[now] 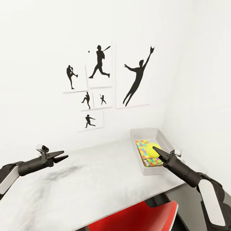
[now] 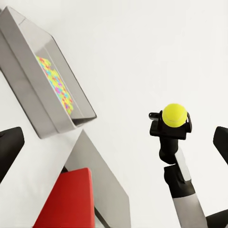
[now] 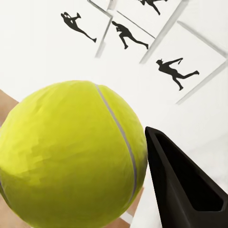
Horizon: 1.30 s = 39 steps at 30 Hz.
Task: Put all the toys in the child's room - the three board games (two on the bed and one on the table), the two jigsaw puzzles on the table, and the tennis ball on the table - inside the toy box on the table in the child's room.
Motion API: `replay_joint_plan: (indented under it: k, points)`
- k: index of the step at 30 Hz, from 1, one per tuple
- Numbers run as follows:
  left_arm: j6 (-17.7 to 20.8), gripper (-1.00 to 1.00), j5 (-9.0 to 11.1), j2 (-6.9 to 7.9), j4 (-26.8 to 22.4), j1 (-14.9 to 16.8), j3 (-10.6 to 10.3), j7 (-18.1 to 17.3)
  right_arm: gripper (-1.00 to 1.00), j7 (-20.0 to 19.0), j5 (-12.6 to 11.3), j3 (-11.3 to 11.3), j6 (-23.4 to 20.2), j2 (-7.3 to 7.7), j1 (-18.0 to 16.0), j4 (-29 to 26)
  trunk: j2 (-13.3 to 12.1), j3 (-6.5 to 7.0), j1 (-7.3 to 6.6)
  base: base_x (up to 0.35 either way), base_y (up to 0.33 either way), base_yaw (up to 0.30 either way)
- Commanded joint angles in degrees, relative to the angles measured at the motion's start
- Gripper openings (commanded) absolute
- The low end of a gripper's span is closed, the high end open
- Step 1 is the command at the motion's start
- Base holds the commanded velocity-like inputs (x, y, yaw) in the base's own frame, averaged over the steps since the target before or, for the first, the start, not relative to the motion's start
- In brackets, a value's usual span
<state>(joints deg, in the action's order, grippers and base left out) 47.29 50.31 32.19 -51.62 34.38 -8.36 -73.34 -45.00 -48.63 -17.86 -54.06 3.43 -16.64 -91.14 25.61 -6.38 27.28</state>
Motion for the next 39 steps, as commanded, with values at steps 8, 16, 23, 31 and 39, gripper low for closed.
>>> replay_joint_plan:
  k: [8,16,23,31,39]
  points:
    - [0.53,1.00,0.40,0.07,0.03,0.08,-0.24,-0.05,-1.00,0.00,-0.06,-0.02,-0.35,0.00,-0.06,0.02,0.12,-0.12,0.04,0.067,-0.056,0.000]
    - [0.52,1.00,0.40,0.07,0.02,0.08,-0.26,-0.05,-1.00,0.87,-0.06,-0.58,-0.41,0.04,-0.12,0.00,0.12,-0.12,0.04,0.002,-0.002,0.000]
    - [0.46,1.00,0.40,0.03,0.03,0.08,-0.26,0.02,-1.00,17.08,0.11,-1.14,-5.79,5.32,-8.90,0.63,0.12,-0.12,0.04,0.000,0.000,0.000]
    - [0.44,1.00,0.40,0.05,0.03,0.08,-0.26,0.04,-1.00,36.92,0.47,4.21,-5.94,7.53,-24.82,15.76,0.12,-0.12,0.04,0.000,0.000,0.000]
    - [0.44,1.00,0.40,0.07,0.03,0.08,-0.19,0.02,-1.00,58.65,0.56,13.66,-5.94,9.16,-33.80,32.05,0.12,-0.12,0.04,0.000,0.000,0.000]
